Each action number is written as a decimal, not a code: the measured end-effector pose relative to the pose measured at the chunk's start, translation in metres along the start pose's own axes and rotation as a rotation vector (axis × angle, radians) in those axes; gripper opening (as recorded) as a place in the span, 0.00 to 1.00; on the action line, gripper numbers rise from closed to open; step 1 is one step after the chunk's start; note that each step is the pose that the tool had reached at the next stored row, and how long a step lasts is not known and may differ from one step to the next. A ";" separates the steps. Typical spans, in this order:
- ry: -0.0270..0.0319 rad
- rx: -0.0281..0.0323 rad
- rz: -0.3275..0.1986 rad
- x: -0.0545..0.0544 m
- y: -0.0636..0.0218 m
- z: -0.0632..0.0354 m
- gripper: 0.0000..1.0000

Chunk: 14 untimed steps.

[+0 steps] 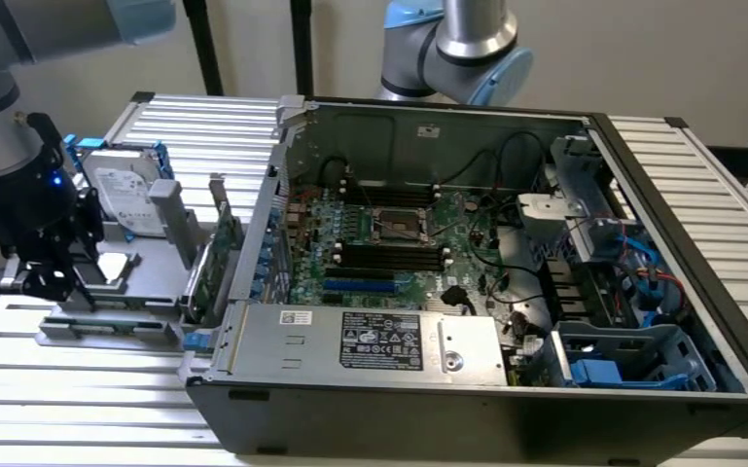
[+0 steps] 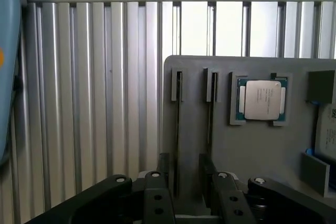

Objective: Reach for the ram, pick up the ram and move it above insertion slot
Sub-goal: 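Pick up the ram and move it above insertion slot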

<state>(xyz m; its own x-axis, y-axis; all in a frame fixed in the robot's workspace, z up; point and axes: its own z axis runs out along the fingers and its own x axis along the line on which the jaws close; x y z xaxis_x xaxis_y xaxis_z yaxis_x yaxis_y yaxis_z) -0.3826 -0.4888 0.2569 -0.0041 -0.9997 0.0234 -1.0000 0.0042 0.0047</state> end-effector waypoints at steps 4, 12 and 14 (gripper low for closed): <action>0.0000 0.0000 0.000 0.000 -0.0001 0.0072 0.36; -0.0001 0.0000 0.000 0.002 -0.0002 0.0218 0.36; -0.0002 0.0000 0.000 0.003 -0.0002 0.0254 0.36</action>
<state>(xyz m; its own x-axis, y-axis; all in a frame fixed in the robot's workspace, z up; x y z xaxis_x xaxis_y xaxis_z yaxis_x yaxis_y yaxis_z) -0.3825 -0.4921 0.2316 -0.0040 -0.9997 0.0232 -1.0000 0.0041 0.0047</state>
